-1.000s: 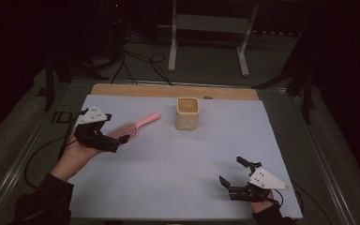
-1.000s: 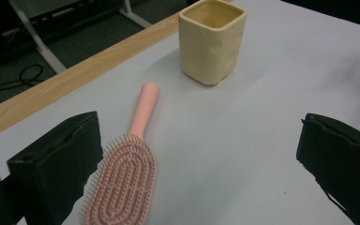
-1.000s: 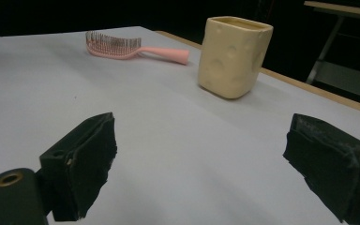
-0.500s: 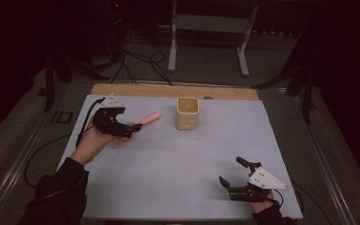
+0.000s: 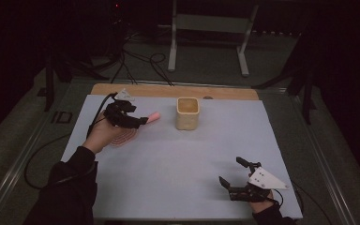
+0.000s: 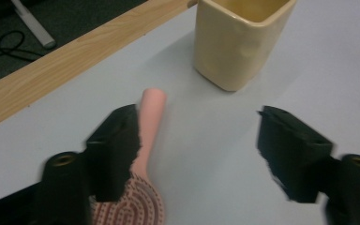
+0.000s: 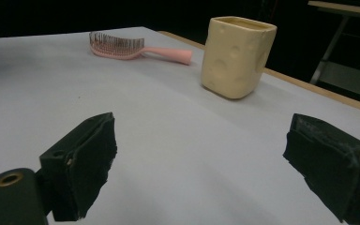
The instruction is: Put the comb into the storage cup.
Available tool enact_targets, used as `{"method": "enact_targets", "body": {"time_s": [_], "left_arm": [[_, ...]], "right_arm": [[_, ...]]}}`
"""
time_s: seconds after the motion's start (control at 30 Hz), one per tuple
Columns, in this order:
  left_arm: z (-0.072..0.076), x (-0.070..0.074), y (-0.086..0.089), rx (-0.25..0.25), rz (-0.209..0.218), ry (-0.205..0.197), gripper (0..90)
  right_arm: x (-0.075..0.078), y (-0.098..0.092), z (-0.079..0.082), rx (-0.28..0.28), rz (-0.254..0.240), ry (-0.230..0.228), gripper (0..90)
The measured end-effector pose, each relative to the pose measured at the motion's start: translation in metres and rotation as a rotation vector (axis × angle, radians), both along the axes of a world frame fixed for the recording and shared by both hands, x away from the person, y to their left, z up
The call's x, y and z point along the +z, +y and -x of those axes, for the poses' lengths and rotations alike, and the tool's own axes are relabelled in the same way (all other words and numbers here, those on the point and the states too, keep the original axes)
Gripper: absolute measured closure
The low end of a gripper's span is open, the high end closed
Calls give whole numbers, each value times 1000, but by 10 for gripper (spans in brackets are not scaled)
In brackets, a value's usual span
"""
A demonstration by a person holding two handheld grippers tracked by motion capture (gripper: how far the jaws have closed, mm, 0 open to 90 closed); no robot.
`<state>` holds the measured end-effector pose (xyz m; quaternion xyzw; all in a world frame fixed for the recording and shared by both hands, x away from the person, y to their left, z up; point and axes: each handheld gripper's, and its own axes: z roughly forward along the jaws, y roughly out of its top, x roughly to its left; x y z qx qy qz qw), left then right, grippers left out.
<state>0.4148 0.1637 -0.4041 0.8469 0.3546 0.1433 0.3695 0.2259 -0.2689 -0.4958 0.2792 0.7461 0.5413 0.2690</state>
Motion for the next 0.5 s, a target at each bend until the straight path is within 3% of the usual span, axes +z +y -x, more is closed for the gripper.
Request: {"method": "enact_targets", "body": {"time_s": [0.2,0.5], "left_arm": [[-13,-12,-4,31,-3,27,461],[-35,-30,-7,87,-55,60,612]], "right_arm": [[0,-1,0,-4,-8,3,88],[0,-1,0,-1,-9,5,88]]}}
